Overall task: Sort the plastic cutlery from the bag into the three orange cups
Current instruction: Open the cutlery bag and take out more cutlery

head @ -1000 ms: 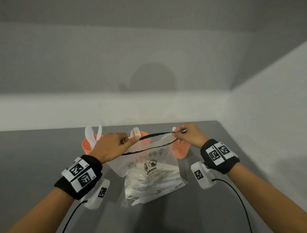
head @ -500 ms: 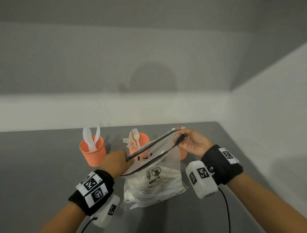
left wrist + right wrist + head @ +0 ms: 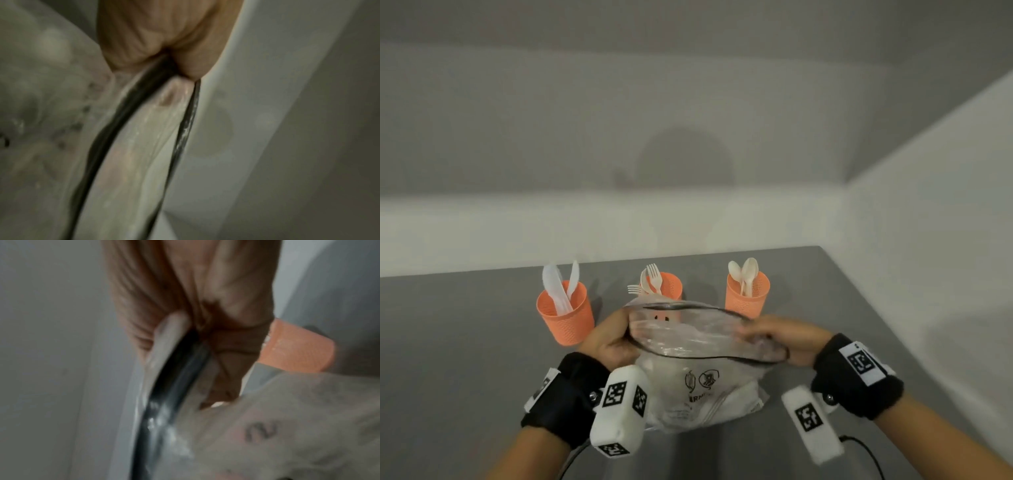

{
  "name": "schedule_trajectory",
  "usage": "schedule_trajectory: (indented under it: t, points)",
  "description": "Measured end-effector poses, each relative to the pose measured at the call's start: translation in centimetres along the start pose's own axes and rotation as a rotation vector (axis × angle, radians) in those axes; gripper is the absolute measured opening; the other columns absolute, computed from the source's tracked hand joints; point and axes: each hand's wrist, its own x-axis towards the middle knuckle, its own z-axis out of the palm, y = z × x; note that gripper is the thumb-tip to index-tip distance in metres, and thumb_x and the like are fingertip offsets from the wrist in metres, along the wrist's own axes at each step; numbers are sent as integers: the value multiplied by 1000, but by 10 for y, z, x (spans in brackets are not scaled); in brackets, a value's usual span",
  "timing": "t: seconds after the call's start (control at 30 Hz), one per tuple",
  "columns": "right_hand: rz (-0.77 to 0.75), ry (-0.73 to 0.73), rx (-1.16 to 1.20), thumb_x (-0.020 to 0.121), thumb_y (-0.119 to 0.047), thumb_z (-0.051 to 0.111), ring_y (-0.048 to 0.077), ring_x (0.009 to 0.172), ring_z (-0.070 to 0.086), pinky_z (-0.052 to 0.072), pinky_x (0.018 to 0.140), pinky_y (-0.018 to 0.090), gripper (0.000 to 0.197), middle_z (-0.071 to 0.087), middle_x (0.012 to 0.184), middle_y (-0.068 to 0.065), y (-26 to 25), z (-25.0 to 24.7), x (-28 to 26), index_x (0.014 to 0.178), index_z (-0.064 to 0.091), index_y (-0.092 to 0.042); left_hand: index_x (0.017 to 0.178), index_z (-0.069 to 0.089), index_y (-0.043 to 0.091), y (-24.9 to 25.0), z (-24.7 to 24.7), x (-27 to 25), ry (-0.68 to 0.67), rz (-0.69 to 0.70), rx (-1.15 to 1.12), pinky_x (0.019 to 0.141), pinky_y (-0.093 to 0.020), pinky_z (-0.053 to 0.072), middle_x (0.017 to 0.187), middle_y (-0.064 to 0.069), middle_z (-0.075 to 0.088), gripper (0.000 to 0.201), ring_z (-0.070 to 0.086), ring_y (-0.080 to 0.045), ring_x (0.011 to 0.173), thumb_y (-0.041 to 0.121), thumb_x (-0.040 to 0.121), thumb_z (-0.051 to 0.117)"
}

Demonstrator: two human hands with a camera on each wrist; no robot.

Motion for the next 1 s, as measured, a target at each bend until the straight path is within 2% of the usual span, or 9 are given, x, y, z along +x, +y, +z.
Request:
schedule_trajectory:
  t: [0.1, 0.23, 0.37, 0.53, 0.63, 0.7, 0.8, 0.9, 1.0]
  points:
    - [-148, 122, 506, 66, -21, 73, 17, 67, 70, 59, 59, 29, 33, 69, 87, 9, -6, -14, -2, 94, 65, -5, 81, 73, 14, -1, -8, -3, -50, 65, 563, 62, -23, 51, 76, 2, 69, 11, 63, -11, 66, 24, 76, 72]
    - [-175, 285, 761, 80, -13, 51, 28, 74, 72, 60, 60, 42, 17, 64, 99, 20, -6, -11, 3, 82, 62, 0, 63, 67, 23, -20, -11, -9, -170, 88, 1230, 59, -13, 44, 62, 11, 67, 27, 59, -1, 59, 48, 61, 77]
    - [-206, 332, 923, 80, -12, 43, 21, 50, 66, 57, 48, 30, 36, 65, 59, 11, -3, -5, 1, 56, 65, 3, 75, 71, 16, -24, -29, 5, -73, 17, 867, 56, -23, 47, 68, 0, 66, 37, 57, -12, 58, 45, 55, 81]
    - [-149, 238, 722, 62, -25, 75, 11, 32, 51, 44, 40, 17, 22, 54, 41, 0, 3, 5, -18, 54, 67, -6, 91, 64, 1, -7, -26, 3, -90, -13, 112, 59, -40, 60, 80, -18, 69, 31, 70, -27, 64, 21, 96, 40]
    - [-166, 203, 719, 84, -23, 59, 9, 23, 44, 36, 28, 14, 47, 46, 30, 1, -4, 8, -32, 39, 60, -6, 95, 65, -7, -13, -14, 6, -173, 11, -38, 61, -38, 60, 80, -20, 72, 33, 72, -27, 68, 15, 94, 40]
    - [-241, 146, 786, 58, -17, 83, 11, 26, 49, 42, 31, 16, 27, 52, 34, 3, -8, 6, -38, 45, 63, -4, 110, 59, -9, -18, -7, 11, -242, -13, -97, 73, -31, 57, 77, -12, 71, 34, 70, -19, 66, 10, 82, 55]
    - [-344, 128, 840, 31, -16, 94, 12, 36, 55, 50, 43, 19, 44, 59, 47, 1, 6, -9, -31, 65, 69, -5, 108, 61, -3, -23, -9, 20, -247, -5, 29, 71, -33, 58, 79, -11, 68, 35, 66, -17, 63, 14, 78, 55]
    - [-265, 248, 566, 69, -18, 77, 10, 45, 60, 51, 48, 19, 9, 63, 54, -1, 24, -11, -25, 71, 72, -11, 102, 62, 5, -32, -17, 23, -126, 40, 358, 50, -24, 52, 68, -2, 58, 34, 54, -12, 55, 25, 74, 67]
    - [-111, 236, 170, 69, -20, 76, 12, 68, 66, 56, 58, 24, 32, 70, 85, 5, 47, -2, -19, 99, 69, -12, 113, 61, 13, -45, -37, 24, 54, 222, 944, 57, -23, 54, 84, 1, 71, 54, 65, -10, 70, 33, 66, 77]
